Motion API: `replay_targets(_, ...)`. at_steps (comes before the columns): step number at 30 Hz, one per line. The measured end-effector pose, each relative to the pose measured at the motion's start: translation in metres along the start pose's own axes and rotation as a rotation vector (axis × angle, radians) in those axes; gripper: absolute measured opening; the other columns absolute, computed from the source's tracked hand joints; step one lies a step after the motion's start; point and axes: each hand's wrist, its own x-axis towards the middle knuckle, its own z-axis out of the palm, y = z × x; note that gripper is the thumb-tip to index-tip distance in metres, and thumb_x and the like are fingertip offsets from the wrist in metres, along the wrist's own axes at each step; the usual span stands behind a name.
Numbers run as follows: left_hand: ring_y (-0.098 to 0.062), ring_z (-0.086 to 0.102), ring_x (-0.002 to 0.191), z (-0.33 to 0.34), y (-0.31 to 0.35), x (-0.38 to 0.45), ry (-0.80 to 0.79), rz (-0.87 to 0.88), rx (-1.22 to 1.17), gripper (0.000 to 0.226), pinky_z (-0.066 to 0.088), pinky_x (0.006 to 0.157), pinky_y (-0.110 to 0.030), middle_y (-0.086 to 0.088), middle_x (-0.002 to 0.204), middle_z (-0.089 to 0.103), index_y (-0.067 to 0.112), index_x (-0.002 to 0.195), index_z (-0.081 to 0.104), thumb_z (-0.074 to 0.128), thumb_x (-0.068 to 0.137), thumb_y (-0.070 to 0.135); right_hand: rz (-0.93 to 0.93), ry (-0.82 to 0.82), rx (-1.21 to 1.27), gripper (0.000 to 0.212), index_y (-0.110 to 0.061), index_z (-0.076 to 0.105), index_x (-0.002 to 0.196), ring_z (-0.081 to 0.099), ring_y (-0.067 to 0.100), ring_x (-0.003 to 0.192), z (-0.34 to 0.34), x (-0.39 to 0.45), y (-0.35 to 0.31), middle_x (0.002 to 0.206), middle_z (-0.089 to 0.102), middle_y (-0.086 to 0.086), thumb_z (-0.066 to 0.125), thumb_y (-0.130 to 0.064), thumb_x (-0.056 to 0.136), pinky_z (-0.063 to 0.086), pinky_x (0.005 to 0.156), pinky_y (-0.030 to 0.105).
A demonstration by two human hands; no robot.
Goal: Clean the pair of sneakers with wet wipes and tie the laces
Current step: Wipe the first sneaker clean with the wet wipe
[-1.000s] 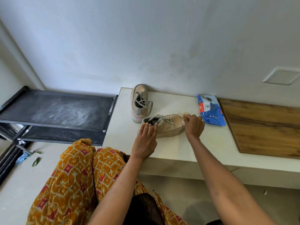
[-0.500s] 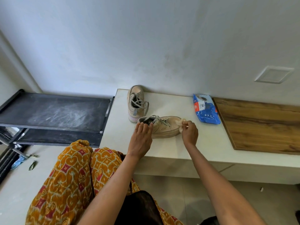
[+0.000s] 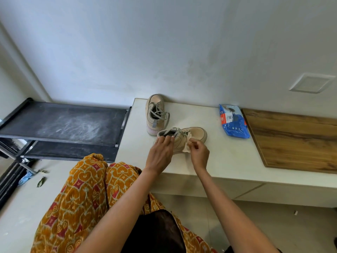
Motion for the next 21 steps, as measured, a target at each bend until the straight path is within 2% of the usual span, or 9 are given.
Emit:
replay_targets(3, -0.020, 0.058, 0.086, -0.011, -0.003, 0.010, -0.055, -0.047, -0.075, 0.025, 0.049, 0.051, -0.025, -0.003, 0.094, 0.061, 0.012, 0.099, 0.067, 0.069, 0.075, 0.005, 0.164, 0.042, -0.030, 0.028, -0.007, 0.064, 0.118, 0.062, 0.027, 0.106, 0.003, 0.018, -0.005, 0.114, 0.067, 0.012, 0.058, -0.012, 0.091, 0.040, 0.079, 0.022)
replay_targets(7, -0.017, 0.061, 0.078, -0.022, 0.002, 0.022, -0.136, -0.088, -0.085, 0.025, 0.041, 0.038, -0.021, 0.003, 0.083, 0.063, 0.018, 0.076, 0.068, 0.083, 0.060, 0.006, 0.092, 0.014, 0.029, 0.025, -0.007, 0.068, 0.111, 0.064, 0.023, 0.103, 0.020, 0.009, -0.023, 0.110, 0.070, 0.009, 0.061, -0.019, 0.091, 0.044, 0.081, 0.024)
replay_targets(10, -0.018, 0.062, 0.076, -0.026, 0.004, 0.022, -0.135, -0.095, -0.115, 0.021, 0.040, 0.037, -0.020, 0.002, 0.078, 0.062, 0.017, 0.071, 0.069, 0.085, 0.058, 0.009, 0.007, -0.056, 0.059, 0.021, -0.011, 0.072, 0.101, 0.065, 0.016, 0.089, 0.018, -0.008, -0.014, 0.097, 0.072, 0.003, 0.065, -0.026, 0.088, 0.048, 0.073, 0.027)
replay_targets(14, -0.018, 0.061, 0.076, -0.024, 0.001, 0.022, -0.153, -0.074, -0.096, 0.026, 0.041, 0.037, -0.021, 0.002, 0.078, 0.062, 0.018, 0.073, 0.070, 0.086, 0.056, 0.006, -0.032, -0.041, -0.188, 0.014, -0.022, 0.073, 0.094, 0.061, 0.019, 0.085, 0.011, 0.002, 0.004, 0.090, 0.069, 0.003, 0.065, -0.031, 0.085, 0.039, 0.061, 0.026)
replay_targets(17, -0.016, 0.059, 0.070, -0.026, 0.002, 0.022, -0.129, -0.039, -0.074, 0.029, 0.040, 0.038, -0.020, 0.002, 0.074, 0.061, 0.018, 0.073, 0.069, 0.087, 0.052, 0.007, 0.053, 0.042, -0.123, 0.016, -0.021, 0.073, 0.097, 0.063, 0.022, 0.087, 0.015, 0.019, -0.011, 0.092, 0.071, 0.004, 0.064, -0.028, 0.087, 0.039, 0.062, 0.024)
replay_targets(21, -0.014, 0.057, 0.067, -0.023, 0.007, 0.018, -0.067, -0.043, -0.083, 0.029, 0.039, 0.039, -0.020, 0.003, 0.073, 0.060, 0.018, 0.076, 0.069, 0.087, 0.054, 0.012, 0.007, 0.046, 0.028, 0.014, -0.015, 0.074, 0.096, 0.064, 0.014, 0.082, 0.027, 0.009, -0.034, 0.094, 0.073, 0.001, 0.064, -0.019, 0.087, 0.044, 0.066, 0.024)
